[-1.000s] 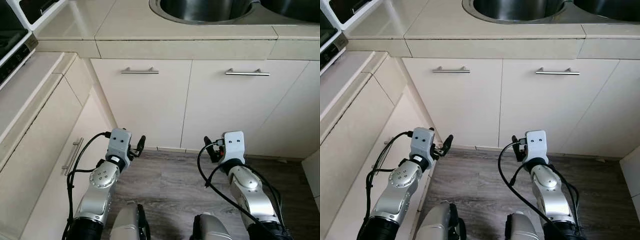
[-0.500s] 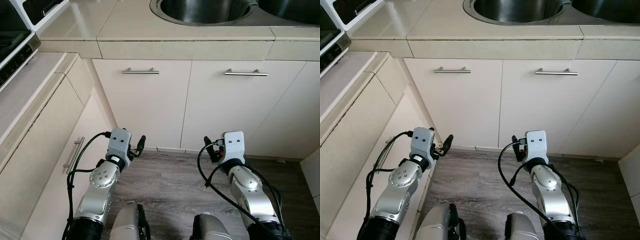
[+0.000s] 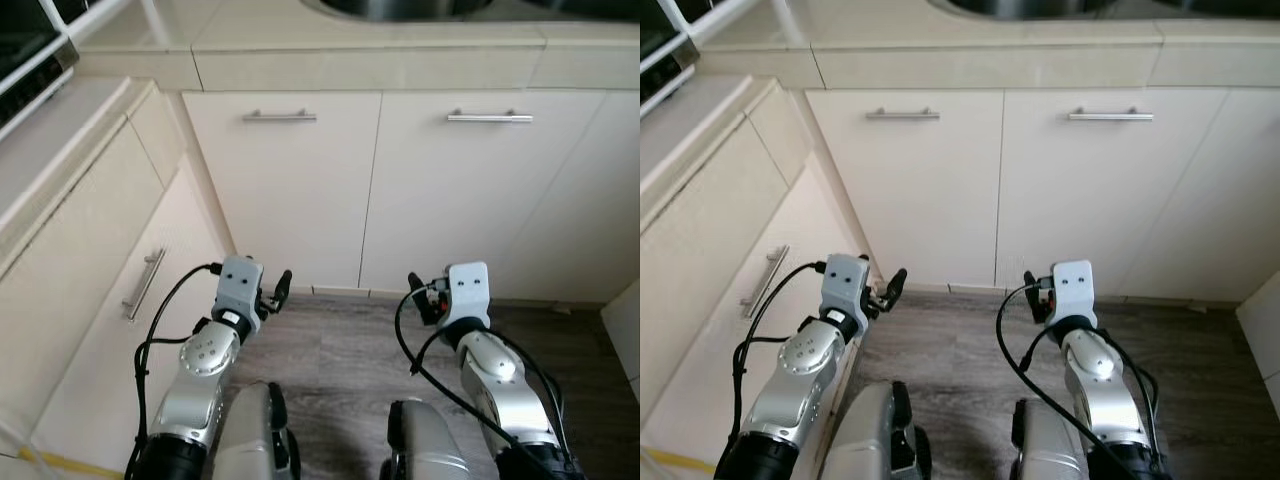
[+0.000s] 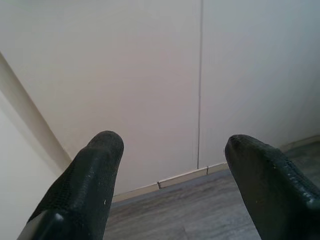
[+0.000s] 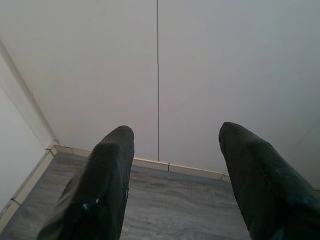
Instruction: Kitchen organization
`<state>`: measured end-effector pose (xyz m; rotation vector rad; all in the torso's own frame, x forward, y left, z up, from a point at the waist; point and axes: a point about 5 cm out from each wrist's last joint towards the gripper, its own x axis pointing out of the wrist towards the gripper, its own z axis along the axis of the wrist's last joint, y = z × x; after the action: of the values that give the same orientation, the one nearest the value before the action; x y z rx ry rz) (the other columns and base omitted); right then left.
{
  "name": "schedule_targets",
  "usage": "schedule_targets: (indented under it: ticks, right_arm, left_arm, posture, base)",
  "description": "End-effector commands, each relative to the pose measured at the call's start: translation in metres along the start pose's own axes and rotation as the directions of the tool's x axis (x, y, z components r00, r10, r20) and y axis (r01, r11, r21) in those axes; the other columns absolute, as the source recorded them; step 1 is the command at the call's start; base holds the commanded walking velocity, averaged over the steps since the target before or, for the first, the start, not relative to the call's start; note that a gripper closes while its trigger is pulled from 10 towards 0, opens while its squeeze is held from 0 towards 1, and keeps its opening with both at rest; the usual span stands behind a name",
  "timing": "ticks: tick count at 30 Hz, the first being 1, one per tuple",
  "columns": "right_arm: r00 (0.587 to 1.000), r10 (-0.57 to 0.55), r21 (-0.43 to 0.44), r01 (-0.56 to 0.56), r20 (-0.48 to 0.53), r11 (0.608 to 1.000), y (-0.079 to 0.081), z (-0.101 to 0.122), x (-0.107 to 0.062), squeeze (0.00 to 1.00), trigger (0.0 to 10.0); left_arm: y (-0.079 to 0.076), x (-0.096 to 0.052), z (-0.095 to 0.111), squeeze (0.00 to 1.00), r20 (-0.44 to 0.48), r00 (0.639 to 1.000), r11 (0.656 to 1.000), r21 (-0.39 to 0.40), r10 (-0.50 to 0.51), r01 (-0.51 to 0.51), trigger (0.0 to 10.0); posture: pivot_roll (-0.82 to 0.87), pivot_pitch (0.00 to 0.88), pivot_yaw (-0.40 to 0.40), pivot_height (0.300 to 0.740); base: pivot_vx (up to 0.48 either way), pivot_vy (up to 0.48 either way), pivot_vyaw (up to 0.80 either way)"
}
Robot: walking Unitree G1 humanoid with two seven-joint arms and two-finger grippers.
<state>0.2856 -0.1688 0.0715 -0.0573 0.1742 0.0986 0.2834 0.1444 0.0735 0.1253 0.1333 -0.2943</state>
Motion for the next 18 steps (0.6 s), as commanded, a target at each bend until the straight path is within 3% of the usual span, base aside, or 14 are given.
schedule_targets:
  ticks: [1,7,18]
  right_arm:
    - [1.0,-0.001,0.01,0.001,-0.003,1.0,0.0004,-0.0013,-0.001,0.0,10.0]
    - [1.0,0.001,-0.001,-0.001,-0.016,1.0,0.001,-0.0026,-0.001,0.0,10.0]
    - [0.999,0.01,-0.018,-0.011,-0.037,1.0,0.0017,-0.0036,0.001,0.0,10.0]
  left_arm:
    - [0.0016,-0.001,-0.0005,0.0,-0.002,1.0,1.0,-0.005,0.001,-0.001,10.0]
    - [0.0015,-0.0013,-0.0008,0.0,-0.003,1.0,1.0,-0.006,0.0,0.0,10.0]
    - [0.0017,-0.0001,0.0005,0.0,0.001,1.0,1.0,-0.008,0.003,-0.003,10.0]
  posture:
    - [-0.09,0.074,0.054,0.581]
    - [-0.09,0.073,0.055,0.591]
    - [-0.09,0.078,0.053,0.666]
  base:
    - [0.0,0.0,0.0]
    - [0.0,0.0,0.0]
    - [0.0,0.0,0.0]
